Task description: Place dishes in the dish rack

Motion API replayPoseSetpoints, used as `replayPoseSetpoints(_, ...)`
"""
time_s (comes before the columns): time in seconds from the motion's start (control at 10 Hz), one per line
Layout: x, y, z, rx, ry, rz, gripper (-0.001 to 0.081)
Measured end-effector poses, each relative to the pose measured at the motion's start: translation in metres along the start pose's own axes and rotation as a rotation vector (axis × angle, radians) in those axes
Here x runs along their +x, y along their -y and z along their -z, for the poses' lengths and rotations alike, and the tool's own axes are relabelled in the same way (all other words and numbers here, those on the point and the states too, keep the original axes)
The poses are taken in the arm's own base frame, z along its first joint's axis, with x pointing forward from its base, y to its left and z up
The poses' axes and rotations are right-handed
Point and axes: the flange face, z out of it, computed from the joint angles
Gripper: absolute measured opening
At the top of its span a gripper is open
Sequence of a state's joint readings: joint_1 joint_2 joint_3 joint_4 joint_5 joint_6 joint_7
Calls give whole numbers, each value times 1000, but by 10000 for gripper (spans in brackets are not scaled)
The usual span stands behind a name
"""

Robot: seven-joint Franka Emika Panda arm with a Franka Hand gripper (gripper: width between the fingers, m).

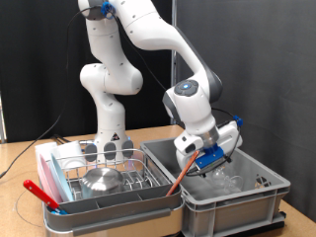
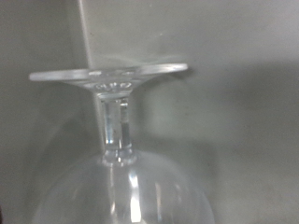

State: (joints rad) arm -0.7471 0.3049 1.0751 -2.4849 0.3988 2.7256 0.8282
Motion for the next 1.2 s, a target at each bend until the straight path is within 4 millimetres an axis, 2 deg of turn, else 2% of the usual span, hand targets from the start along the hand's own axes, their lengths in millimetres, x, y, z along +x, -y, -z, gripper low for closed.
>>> replayPoseSetpoints(0.3, -4, 4, -27, -1, -14, -14, 805)
replayPoseSetpoints(0.6, 0, 8, -47, -12, -22, -33, 805)
replayPoseSetpoints(0.8, 2, 13, -56, -19, -21, -26, 805)
replayPoseSetpoints(1.2, 9, 22, -59, -35, -24, -2, 805)
